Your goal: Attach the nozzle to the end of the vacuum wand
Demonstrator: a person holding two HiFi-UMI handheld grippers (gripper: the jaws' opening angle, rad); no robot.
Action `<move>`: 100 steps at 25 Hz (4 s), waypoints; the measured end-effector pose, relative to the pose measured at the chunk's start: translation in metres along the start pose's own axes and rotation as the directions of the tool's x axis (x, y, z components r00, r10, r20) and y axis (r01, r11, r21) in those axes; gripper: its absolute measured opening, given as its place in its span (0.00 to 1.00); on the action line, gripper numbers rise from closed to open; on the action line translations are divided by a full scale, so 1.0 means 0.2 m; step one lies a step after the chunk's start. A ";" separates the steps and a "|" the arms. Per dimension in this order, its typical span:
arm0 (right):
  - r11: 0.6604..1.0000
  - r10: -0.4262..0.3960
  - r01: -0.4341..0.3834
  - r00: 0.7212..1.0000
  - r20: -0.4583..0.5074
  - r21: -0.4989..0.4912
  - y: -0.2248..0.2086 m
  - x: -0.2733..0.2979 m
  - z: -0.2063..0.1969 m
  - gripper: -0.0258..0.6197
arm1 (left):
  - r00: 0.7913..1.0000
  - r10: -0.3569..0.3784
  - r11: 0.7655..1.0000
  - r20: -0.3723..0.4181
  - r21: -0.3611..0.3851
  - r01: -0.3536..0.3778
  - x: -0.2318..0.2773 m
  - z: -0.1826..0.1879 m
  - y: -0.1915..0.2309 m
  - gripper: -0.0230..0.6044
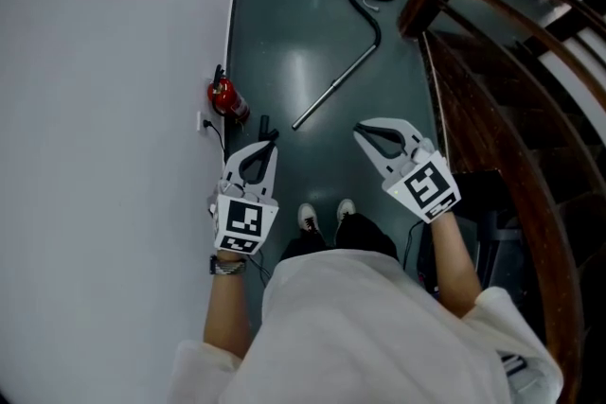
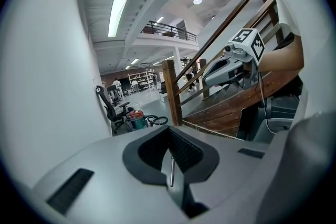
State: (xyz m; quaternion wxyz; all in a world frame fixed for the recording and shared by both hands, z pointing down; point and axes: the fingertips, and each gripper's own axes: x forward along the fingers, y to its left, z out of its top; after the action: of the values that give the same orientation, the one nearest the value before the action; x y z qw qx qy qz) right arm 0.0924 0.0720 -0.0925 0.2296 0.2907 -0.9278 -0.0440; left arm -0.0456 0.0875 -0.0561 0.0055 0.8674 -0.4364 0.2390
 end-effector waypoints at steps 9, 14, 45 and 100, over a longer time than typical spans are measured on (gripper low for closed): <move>0.999 0.047 -0.047 0.999 0.011 0.000 -0.30 -0.02 -0.04 0.09 | 0.994 0.103 0.994 -0.038 -0.041 -0.104 0.19 0.08 0.08 0.03; 0.996 0.082 -0.082 0.997 -0.003 -0.029 -0.45 0.02 -0.11 0.09 | 0.984 0.171 0.983 -0.053 -0.055 -0.174 0.29 0.11 0.11 0.03; 0.985 0.170 -0.171 0.985 -0.034 -0.021 -0.69 0.90 -0.77 0.09 | 0.980 0.142 0.979 -0.143 -0.129 -0.160 1.04 -0.63 0.47 0.03; 0.970 0.239 -0.242 0.968 -0.073 -0.033 -0.37 2.37 -2.63 0.09 | 0.971 0.060 0.980 -0.230 -0.173 -0.102 2.16 -2.78 0.57 0.03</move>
State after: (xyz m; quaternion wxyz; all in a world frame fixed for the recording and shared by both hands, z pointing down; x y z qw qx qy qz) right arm 0.0233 -0.2270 0.5494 0.2709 0.1726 -0.9467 -0.0251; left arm -0.1431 -0.1874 0.5946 0.1248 0.8121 -0.4884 0.2938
